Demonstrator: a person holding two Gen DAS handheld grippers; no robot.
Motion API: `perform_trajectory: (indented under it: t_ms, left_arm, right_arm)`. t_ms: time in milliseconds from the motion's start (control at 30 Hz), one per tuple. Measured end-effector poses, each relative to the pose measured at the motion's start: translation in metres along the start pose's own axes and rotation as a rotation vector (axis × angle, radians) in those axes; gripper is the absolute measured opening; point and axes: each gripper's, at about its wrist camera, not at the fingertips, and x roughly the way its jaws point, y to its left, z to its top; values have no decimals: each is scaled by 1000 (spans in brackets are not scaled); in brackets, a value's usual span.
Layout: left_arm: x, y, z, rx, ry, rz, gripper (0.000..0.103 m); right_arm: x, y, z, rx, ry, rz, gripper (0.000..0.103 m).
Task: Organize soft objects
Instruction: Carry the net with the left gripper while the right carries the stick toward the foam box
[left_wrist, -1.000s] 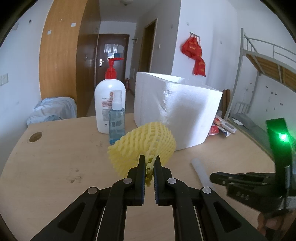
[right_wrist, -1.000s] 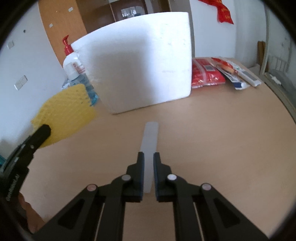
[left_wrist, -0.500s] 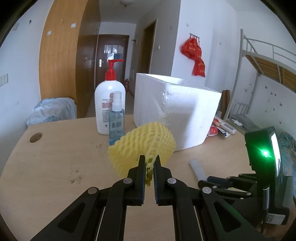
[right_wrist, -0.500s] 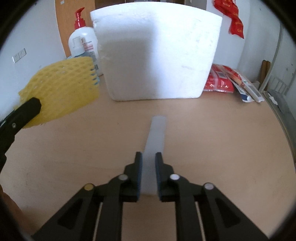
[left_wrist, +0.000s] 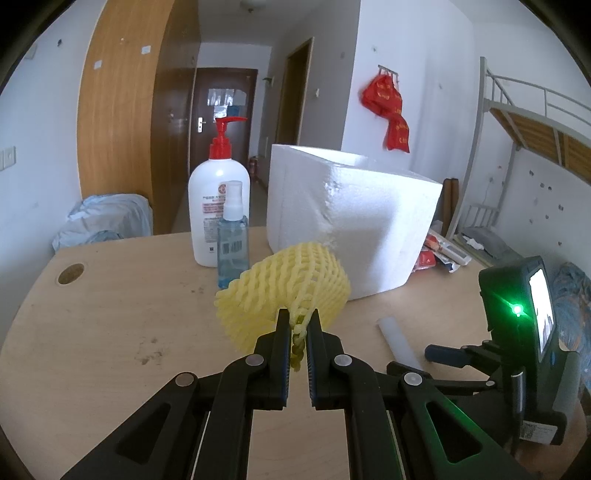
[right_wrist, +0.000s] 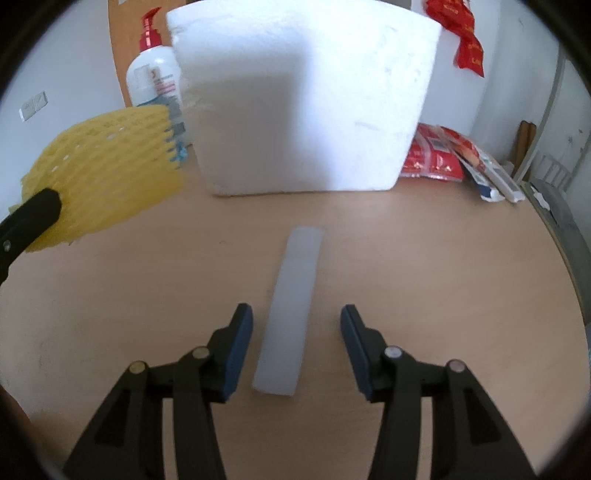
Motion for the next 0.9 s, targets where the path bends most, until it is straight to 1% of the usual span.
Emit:
perform_trajectory:
  t_ms: [233, 267, 300, 367, 467, 600, 767, 900]
  left_arm:
    - [0, 0, 0, 4, -7, -1, 8]
    - [0, 0, 1, 5, -8, -1, 8]
    - [0, 0, 0, 7, -9, 0, 8]
    - [0, 0, 1, 7, -7, 0, 8]
    - [0, -1, 1, 8, -8, -1, 8]
    - [0, -1, 1, 11, -11, -2, 8]
    - [-5, -2, 2, 17, -20, -8, 8]
    - [-10, -7, 2, 36, -35, -16, 8]
  right_arm:
    - [-3, 4, -1, -27, 14, 18, 54]
    - [-3, 3, -1, -29, 10, 14, 50]
    - [-4, 3, -2, -25, 4, 15, 37]
    - [-4, 0, -2, -23, 2, 30, 23]
    - [-6, 2, -4, -23, -10, 39, 22]
    - [-11, -6, -6, 9, -21, 90, 20]
    - [-19, -10, -5, 7, -51, 112, 20]
    - [-31, -12, -5, 10, -91, 125, 20]
